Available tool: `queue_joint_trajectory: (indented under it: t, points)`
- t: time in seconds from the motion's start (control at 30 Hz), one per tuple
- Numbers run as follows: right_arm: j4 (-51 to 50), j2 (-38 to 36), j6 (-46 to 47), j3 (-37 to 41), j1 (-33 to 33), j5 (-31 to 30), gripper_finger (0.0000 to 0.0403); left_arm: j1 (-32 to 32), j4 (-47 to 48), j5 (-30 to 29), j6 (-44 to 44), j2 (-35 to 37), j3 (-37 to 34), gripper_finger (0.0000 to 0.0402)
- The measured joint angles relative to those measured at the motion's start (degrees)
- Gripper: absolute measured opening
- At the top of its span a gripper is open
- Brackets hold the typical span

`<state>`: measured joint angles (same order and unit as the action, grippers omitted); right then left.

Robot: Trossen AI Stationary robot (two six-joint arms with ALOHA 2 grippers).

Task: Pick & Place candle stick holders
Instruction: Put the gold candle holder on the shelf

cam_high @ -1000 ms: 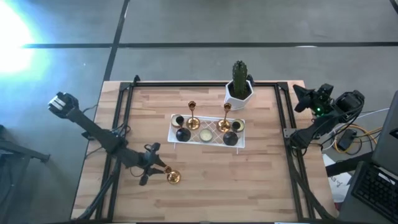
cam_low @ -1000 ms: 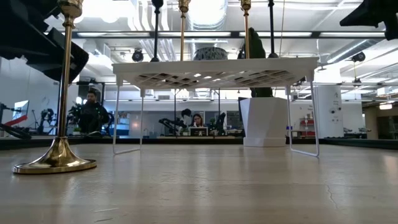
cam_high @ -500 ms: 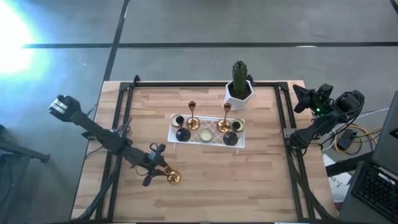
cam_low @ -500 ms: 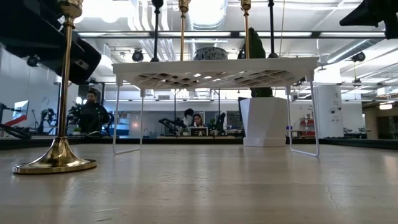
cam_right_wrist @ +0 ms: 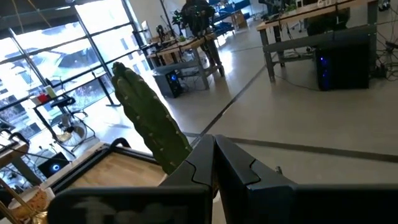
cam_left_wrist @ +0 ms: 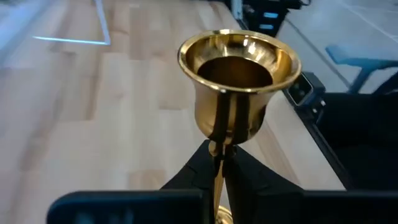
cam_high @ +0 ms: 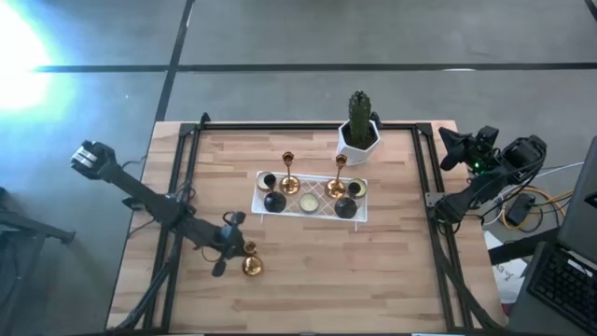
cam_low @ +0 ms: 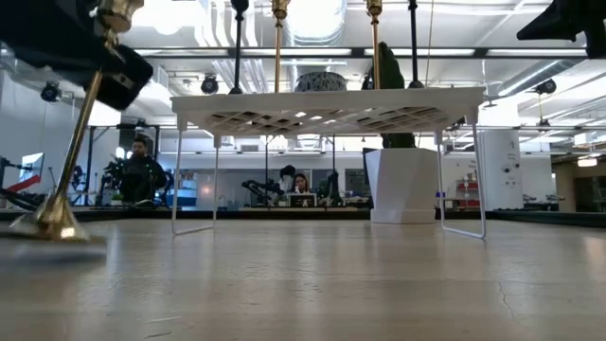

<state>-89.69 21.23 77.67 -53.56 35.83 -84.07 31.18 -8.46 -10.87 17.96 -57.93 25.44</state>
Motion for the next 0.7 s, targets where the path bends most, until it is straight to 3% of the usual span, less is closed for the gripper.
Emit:
queue_joint_trajectory:
  t: [0.17, 0.37, 0.53, 0.7]
  points:
    - [0.0, 0.0, -0.4, 0.0, 0.0, 0.1, 0.0008, 0.1, 21.1, -6.9, 1.6, 7.8, 9.8, 0.002]
    - [0.0, 0.0, -0.4, 0.0, 0.0, 0.5, 0.0008, 0.0, 43.3, -24.3, -2.3, 11.8, 27.6, 0.002]
    - [0.1, 0.0, -0.1, 0.0, 0.0, 0.5, 0.0008, 0.0, 47.9, -38.3, -11.4, 10.7, 40.5, 0.002]
    - [0.2, 0.0, -0.1, 0.0, 0.0, 0.5, 0.0008, -1.0, 48.1, -46.0, -21.9, 8.6, 50.3, 0.002]
